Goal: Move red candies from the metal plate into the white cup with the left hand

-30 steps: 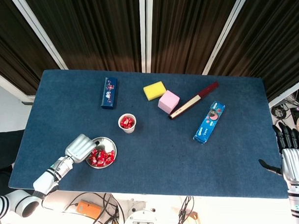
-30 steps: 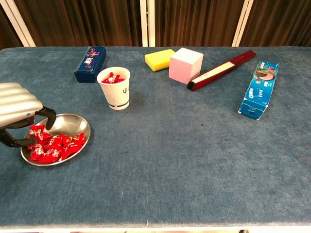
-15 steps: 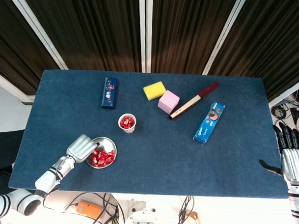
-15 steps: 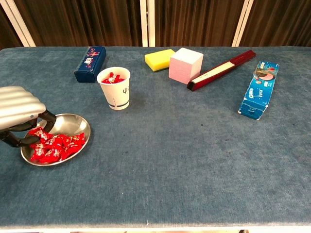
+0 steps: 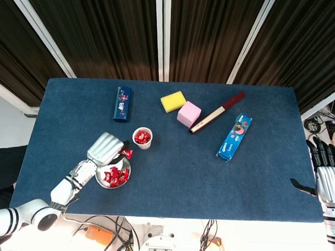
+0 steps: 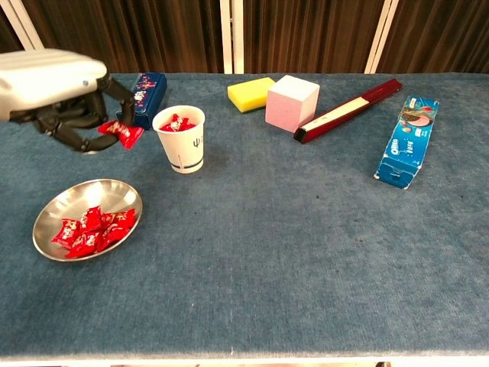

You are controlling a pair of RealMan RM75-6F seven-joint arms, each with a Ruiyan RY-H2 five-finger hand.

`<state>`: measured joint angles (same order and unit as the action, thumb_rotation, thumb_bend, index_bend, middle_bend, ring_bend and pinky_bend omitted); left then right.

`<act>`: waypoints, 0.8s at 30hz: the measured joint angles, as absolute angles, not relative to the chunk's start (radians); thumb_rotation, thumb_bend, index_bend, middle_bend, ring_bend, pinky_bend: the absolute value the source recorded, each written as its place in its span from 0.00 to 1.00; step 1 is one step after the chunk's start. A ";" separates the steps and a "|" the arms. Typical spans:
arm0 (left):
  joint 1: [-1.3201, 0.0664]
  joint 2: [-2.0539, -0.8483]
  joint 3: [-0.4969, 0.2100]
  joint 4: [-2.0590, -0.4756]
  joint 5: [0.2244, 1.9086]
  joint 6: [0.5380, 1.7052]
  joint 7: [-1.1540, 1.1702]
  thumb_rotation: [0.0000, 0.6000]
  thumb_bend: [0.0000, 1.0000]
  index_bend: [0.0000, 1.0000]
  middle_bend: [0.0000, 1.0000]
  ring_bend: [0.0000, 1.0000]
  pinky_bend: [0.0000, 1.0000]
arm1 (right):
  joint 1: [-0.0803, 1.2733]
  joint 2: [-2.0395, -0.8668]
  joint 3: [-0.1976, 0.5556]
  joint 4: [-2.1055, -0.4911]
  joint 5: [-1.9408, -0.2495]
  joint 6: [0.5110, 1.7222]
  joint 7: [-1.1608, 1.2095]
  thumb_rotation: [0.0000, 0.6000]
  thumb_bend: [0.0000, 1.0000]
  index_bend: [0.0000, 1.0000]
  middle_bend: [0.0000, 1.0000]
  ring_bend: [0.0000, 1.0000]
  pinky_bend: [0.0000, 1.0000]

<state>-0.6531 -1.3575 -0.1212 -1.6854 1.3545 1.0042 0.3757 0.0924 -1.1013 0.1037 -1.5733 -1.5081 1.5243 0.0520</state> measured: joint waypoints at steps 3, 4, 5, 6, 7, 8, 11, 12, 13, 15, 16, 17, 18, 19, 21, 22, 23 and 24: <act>-0.690 -1.375 -0.168 -1.687 1.301 0.981 0.359 1.00 0.43 0.58 0.93 0.86 0.84 | 0.092 -1.103 0.104 -1.568 -1.506 1.523 0.057 1.00 0.11 0.00 0.01 0.00 0.00; -0.708 -1.384 -0.185 -1.684 1.274 0.966 0.355 1.00 0.43 0.57 0.93 0.86 0.84 | 0.092 -1.103 0.104 -1.567 -1.505 1.522 0.058 1.00 0.11 0.00 0.01 0.00 0.00; -0.721 -1.391 -0.197 -1.680 1.252 0.954 0.355 1.00 0.42 0.57 0.93 0.86 0.84 | 0.092 -1.103 0.104 -1.566 -1.504 1.522 0.060 1.00 0.11 0.00 0.01 0.00 0.00; -0.735 -1.399 -0.207 -1.675 1.230 0.943 0.357 1.00 0.42 0.56 0.93 0.86 0.84 | 0.092 -1.103 0.104 -1.564 -1.503 1.521 0.062 1.00 0.11 0.00 0.01 0.00 0.00; -0.753 -1.410 -0.220 -1.665 1.200 0.929 0.363 1.00 0.42 0.56 0.93 0.86 0.84 | 0.091 -1.103 0.104 -1.563 -1.502 1.521 0.064 1.00 0.11 0.00 0.01 0.00 0.00; -0.766 -1.419 -0.228 -1.657 1.177 0.919 0.369 1.00 0.42 0.56 0.93 0.86 0.84 | 0.091 -1.103 0.104 -1.560 -1.500 1.521 0.068 1.00 0.11 0.00 0.01 0.00 0.00; -0.804 -1.449 -0.249 -1.624 1.101 0.893 0.394 1.00 0.42 0.54 0.93 0.86 0.84 | 0.089 -1.103 0.105 -1.553 -1.495 1.518 0.076 1.00 0.11 0.00 0.01 0.00 0.00; -0.814 -1.457 -0.254 -1.613 1.079 0.887 0.403 1.00 0.41 0.54 0.93 0.86 0.84 | 0.089 -1.103 0.105 -1.551 -1.494 1.518 0.078 1.00 0.11 0.00 0.01 0.00 0.00; -0.827 -1.467 -0.258 -1.599 1.049 0.881 0.415 1.00 0.41 0.53 0.93 0.86 0.84 | 0.089 -1.103 0.105 -1.550 -1.493 1.518 0.080 1.00 0.11 0.00 0.01 0.00 0.00; -0.844 -1.479 -0.262 -1.581 1.007 0.872 0.433 1.00 0.40 0.51 0.93 0.86 0.84 | 0.088 -1.103 0.106 -1.545 -1.492 1.518 0.085 1.00 0.11 0.00 0.01 0.00 0.00; -0.854 -1.486 -0.263 -1.572 0.981 0.868 0.445 1.00 0.39 0.49 0.93 0.86 0.84 | 0.088 -1.103 0.106 -1.543 -1.491 1.517 0.087 1.00 0.11 0.00 0.01 0.00 0.00; -0.860 -1.490 -0.263 -1.565 0.963 0.866 0.454 1.00 0.39 0.47 0.93 0.86 0.84 | 0.088 -1.103 0.106 -1.540 -1.490 1.516 0.089 1.00 0.11 0.00 0.01 0.00 0.00; -0.865 -1.492 -0.262 -1.561 0.947 0.864 0.463 1.00 0.38 0.44 0.92 0.85 0.84 | 0.088 -1.103 0.106 -1.539 -1.489 1.515 0.090 1.00 0.11 0.00 0.01 0.00 0.00; -0.872 -1.494 -0.259 -1.557 0.927 0.862 0.473 1.00 0.37 0.43 0.92 0.85 0.84 | 0.089 -1.104 0.107 -1.538 -1.488 1.513 0.091 1.00 0.11 0.00 0.01 0.00 0.00; -0.878 -1.495 -0.251 -1.555 0.906 0.864 0.486 1.00 0.34 0.36 0.92 0.85 0.84 | 0.091 -1.105 0.107 -1.536 -1.488 1.511 0.092 1.00 0.11 0.00 0.01 0.00 0.00; -0.880 -1.492 -0.245 -1.557 0.899 0.866 0.488 1.00 0.33 0.34 0.92 0.85 0.84 | 0.091 -1.105 0.107 -1.536 -1.489 1.510 0.092 1.00 0.11 0.00 0.01 0.00 0.00; -0.880 -1.490 -0.243 -1.561 0.896 0.869 0.488 1.00 0.32 0.32 0.92 0.85 0.84 | 0.093 -1.106 0.107 -1.536 -1.490 1.509 0.091 1.00 0.11 0.00 0.01 0.00 0.00; -0.879 -1.486 -0.240 -1.565 0.896 0.872 0.486 1.00 0.31 0.32 0.91 0.85 0.84 | 0.094 -1.106 0.107 -1.537 -1.491 1.508 0.089 1.00 0.11 0.00 0.01 0.00 0.00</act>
<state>-0.8793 -1.4863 -0.2399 -1.5654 0.8959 0.8721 0.4864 0.0936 -1.1059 0.1074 -1.5367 -1.4906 1.5083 0.0894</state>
